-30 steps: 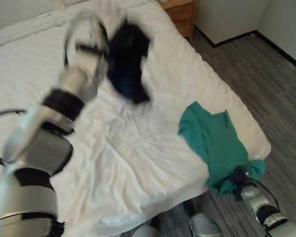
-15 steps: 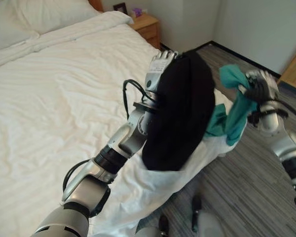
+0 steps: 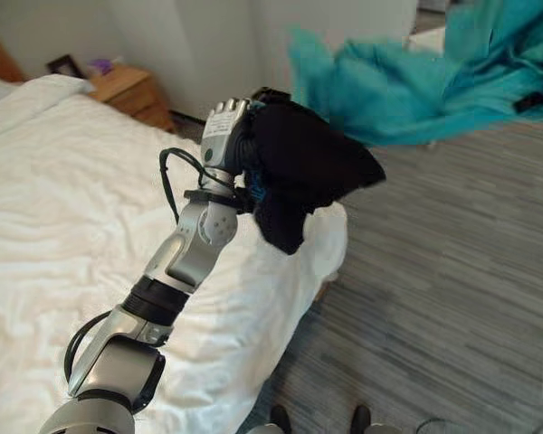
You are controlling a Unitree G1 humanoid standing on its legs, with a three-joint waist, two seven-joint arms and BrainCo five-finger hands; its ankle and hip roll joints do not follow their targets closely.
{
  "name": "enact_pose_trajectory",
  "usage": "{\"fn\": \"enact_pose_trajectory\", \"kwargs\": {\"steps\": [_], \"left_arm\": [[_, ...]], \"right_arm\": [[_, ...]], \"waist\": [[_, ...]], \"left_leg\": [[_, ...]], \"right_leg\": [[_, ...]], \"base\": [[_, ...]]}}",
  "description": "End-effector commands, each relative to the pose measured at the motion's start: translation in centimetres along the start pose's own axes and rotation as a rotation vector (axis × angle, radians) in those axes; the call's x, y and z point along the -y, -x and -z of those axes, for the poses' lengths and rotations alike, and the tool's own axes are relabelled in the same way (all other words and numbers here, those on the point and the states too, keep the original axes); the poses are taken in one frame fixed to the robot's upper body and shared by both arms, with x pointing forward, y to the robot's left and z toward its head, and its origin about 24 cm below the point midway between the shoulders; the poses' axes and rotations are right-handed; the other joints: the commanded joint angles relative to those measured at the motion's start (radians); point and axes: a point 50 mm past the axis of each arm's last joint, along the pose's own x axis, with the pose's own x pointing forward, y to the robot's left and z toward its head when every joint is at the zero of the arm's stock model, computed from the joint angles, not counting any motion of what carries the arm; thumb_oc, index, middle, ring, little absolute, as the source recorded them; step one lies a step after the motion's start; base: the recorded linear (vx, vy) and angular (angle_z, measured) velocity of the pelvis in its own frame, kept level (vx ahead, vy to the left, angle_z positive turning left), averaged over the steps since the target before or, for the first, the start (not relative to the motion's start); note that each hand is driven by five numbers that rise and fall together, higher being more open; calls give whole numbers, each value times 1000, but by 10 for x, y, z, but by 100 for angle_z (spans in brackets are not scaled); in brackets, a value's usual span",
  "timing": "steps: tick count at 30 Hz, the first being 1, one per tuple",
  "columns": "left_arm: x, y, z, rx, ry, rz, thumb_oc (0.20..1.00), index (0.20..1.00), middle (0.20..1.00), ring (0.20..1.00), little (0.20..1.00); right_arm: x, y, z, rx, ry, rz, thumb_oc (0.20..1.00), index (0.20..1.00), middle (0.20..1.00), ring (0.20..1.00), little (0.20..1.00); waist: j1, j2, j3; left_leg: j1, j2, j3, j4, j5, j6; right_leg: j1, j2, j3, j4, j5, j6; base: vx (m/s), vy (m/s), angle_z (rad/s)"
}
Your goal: Pick up bed clothes into laundry basket.
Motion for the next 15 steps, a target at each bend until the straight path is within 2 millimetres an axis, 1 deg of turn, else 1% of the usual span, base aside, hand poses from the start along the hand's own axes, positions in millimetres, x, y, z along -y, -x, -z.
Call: {"fn": "enact_pose_trajectory", "kwargs": {"steps": [1,3,4,6,7,8,9,10,11,12,13,14,15], "left_arm": [[-7,-34,-19,78,-2,-71,200,200,200,200,200],[-5,-40,-22,82,9,-66,200,200,200,200,200],[-8,-42,-23,87,20,-68,200,200,200,200,200],[-7,-46,-29,88,88,-70,200,200,200,200,200],[-7,-46,-29,88,89,-71,200,200,200,200,200],[-8,-47,-36,91,203,-79,200,200,200,200,200],[-9,-46,-39,91,276,-84,200,200,200,200,200],[-10,-45,-43,90,360,-89,200,200,200,200,200],[-11,-43,-48,94,461,-90,200,200,200,200,200],[-8,-36,-56,88,618,-104,200,200,200,200,200],[-8,-36,-56,88,618,-102,200,200,200,200,200],[-3,-32,-60,80,693,-100,200,200,200,200,200],[1,-26,-62,79,732,-85,200,200,200,200,200]], "right_arm": [[22,-23,-24,127,-40,77,200,200,200,200,200],[24,-29,-28,147,-48,90,200,200,200,200,200],[27,-31,-28,146,-44,94,200,200,200,200,200],[23,-30,-26,130,-66,81,200,200,200,200,200],[23,-30,-26,131,-66,81,200,200,200,200,200],[14,-27,-25,115,-100,47,200,200,200,200,200],[7,-23,-25,109,-125,20,200,200,200,200,200],[0,-18,-26,104,-154,-7,200,200,200,200,200],[-8,-11,-27,99,-186,-38,200,200,200,200,200],[-30,11,-25,49,-268,-117,200,200,200,200,200],[-29,12,-24,47,-268,-117,200,200,200,200,200],[-45,24,-26,26,-317,-160,200,200,200,200,200],[-53,33,-28,15,-348,-193,200,200,200,200,200]], "waist": [[52,33,-79],[43,48,-71],[40,53,-70],[29,63,-63],[31,64,-62],[26,68,-42],[24,65,-28],[25,63,-13],[29,61,1],[31,57,31],[32,56,28],[40,54,47],[47,48,52]], "left_leg": [[-38,79,-24,8,-35,-56],[-38,95,-18,8,-11,-66],[-33,101,-17,8,-9,-71],[-20,115,-12,9,2,-76],[-21,117,-9,8,8,-76],[-16,129,-8,45,16,-79],[-26,137,-16,86,13,-78],[-42,141,-45,139,18,-77],[-67,144,-83,188,38,-77],[-109,127,-170,264,50,-67],[-115,127,-171,266,53,-65],[-149,79,-232,301,24,-47],[-191,18,-277,318,-17,-31]], "right_leg": [[57,-51,-60,13,-125,78],[53,-33,-48,13,-132,67],[54,-27,-41,13,-141,64],[57,-9,-27,13,-152,54],[53,-7,-25,13,-147,51],[60,3,-5,13,-161,39],[63,6,6,13,-165,31],[64,12,25,13,-166,22],[61,20,40,13,-163,11],[63,29,68,13,-170,-5],[59,29,66,13,-166,-6],[62,29,92,13,-167,-10],[59,29,115,13,-164,-11]], "base": [[-38,-211,-3],[-34,-169,2],[1,-146,-4],[10,-126,-5],[-4,-157,-8],[-14,-172,-17],[-4,-230,-23],[-38,-208,-34],[-40,-273,-58],[-45,-209,-61],[-5,-186,-60],[10,-82,-59],[55,-126,-64]]}}
